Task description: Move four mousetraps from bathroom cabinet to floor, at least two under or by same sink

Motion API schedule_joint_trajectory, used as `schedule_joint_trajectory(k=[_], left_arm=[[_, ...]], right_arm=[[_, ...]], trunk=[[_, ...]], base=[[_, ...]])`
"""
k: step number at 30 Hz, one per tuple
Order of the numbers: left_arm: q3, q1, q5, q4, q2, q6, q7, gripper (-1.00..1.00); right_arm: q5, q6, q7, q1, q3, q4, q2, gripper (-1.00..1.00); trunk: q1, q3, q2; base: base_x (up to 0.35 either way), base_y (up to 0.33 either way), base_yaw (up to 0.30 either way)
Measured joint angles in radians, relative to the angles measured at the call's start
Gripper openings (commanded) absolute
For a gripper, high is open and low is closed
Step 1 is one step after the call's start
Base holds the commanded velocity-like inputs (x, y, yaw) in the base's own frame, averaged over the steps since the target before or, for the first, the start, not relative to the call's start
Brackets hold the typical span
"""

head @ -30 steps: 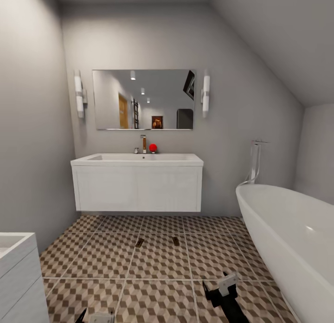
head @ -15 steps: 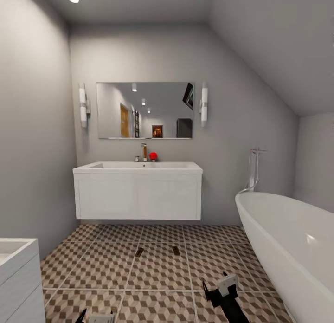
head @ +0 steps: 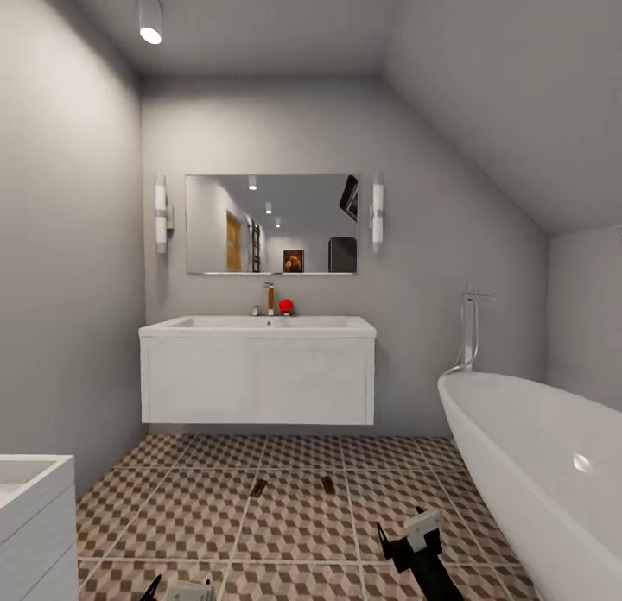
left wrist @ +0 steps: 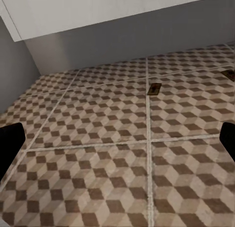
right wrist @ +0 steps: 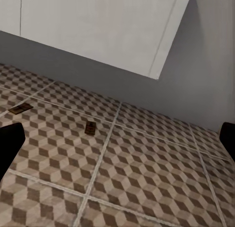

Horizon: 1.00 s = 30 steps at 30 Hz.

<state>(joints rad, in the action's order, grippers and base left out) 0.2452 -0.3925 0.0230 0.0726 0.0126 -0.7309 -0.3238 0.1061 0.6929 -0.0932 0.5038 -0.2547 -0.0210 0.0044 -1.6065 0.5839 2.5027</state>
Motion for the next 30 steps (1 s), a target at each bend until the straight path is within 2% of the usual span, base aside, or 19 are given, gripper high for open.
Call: schedule_joint_trajectory(k=[14,30], left_arm=[[0.0,0.0,0.0,0.0,0.0,0.001,0.0,1.0],[0.0,0.0,0.0,0.0,0.001,0.001,0.0,1.0]], right_arm=[[0.0,0.0,0.0,0.0,0.0,0.0,0.0,1.0],[0.0,0.0,0.0,0.0,0.0,0.0,0.0,1.0]], trunk=[[0.006,-0.054,-0.003],[0.068,-0.104,-0.115]], base=[[0.0,0.0,0.0],[0.0,0.0,0.0]])
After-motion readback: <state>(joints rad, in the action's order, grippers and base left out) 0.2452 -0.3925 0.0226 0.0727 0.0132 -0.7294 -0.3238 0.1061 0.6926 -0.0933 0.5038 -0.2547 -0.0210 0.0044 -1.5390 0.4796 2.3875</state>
